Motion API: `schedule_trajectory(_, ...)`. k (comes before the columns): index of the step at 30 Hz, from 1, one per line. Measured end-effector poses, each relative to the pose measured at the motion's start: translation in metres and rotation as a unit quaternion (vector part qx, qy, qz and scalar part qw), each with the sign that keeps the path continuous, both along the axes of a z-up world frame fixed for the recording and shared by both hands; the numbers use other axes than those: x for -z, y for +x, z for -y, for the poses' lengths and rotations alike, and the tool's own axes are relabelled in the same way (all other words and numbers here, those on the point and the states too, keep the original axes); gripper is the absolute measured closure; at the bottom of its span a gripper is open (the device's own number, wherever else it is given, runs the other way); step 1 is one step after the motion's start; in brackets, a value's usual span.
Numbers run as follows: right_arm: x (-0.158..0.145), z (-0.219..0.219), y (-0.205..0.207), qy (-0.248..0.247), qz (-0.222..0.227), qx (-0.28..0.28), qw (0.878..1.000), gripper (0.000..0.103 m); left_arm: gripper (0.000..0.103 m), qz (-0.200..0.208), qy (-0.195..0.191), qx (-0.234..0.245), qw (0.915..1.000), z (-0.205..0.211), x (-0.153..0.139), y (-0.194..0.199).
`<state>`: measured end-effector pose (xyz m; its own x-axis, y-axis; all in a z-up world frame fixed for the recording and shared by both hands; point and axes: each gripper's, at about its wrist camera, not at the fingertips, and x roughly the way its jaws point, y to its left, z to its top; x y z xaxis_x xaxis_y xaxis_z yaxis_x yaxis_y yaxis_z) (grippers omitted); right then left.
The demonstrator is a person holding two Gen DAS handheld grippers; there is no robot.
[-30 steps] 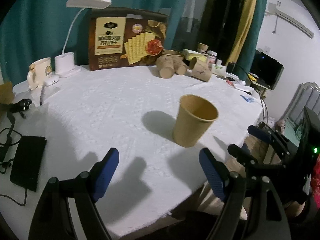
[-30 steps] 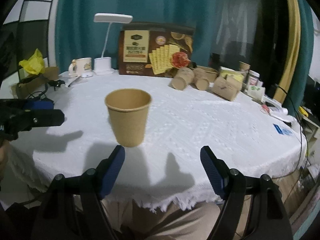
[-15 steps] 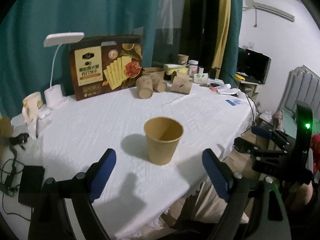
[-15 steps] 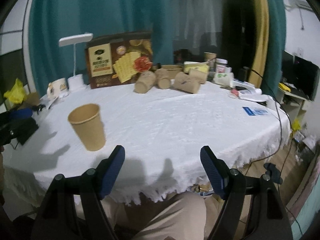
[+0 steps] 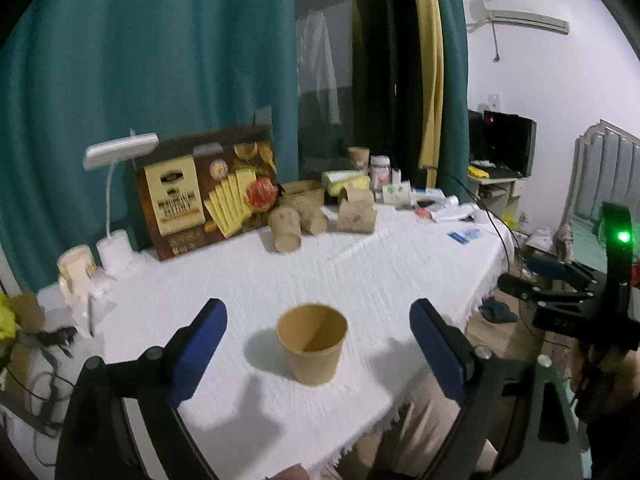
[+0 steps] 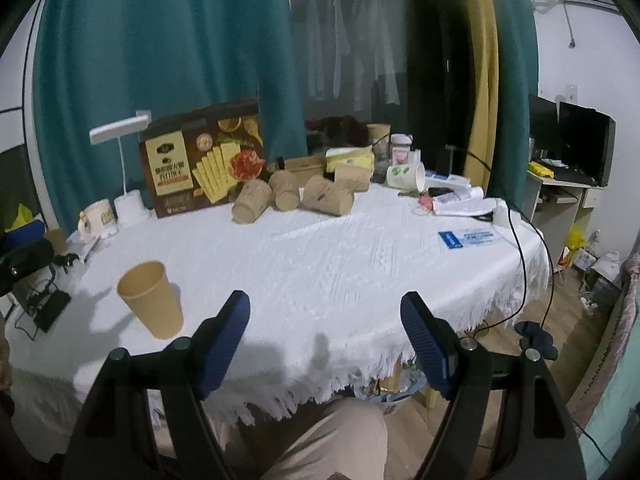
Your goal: Flip cup upright
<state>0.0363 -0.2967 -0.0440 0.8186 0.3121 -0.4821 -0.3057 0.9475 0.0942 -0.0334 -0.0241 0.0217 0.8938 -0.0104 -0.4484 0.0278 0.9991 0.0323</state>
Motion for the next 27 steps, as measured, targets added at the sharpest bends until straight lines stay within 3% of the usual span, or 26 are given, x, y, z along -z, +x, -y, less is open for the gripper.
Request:
schedule_trajectory(14, -0.071, -0.005, -0.031, 0.007, 0.07, -0.012, 0.997, 0.027, 0.003, 0.067, -0.04, 0.01, 0.9969, -0.012, -0.042, -0.016)
schedule_trajectory(17, -0.082, -0.009, -0.038, 0.01, 0.085, -0.016, 0.996, 0.022, 0.003, 0.08, -0.052, -0.003, 0.9954, -0.02, -0.045, -0.022)
schedule_trajectory(22, -0.092, -0.016, -0.043, 0.02, 0.097, -0.022, 0.995, 0.022, 0.003, 0.08, -0.063, -0.024, 0.9945, -0.034, -0.041, -0.027)
schedule_trajectory(27, -0.089, -0.03, -0.042, 0.014, 0.09, -0.038, 0.995, 0.022, 0.003, 0.078, -0.052, -0.038, 0.9949, -0.038, -0.036, -0.03)
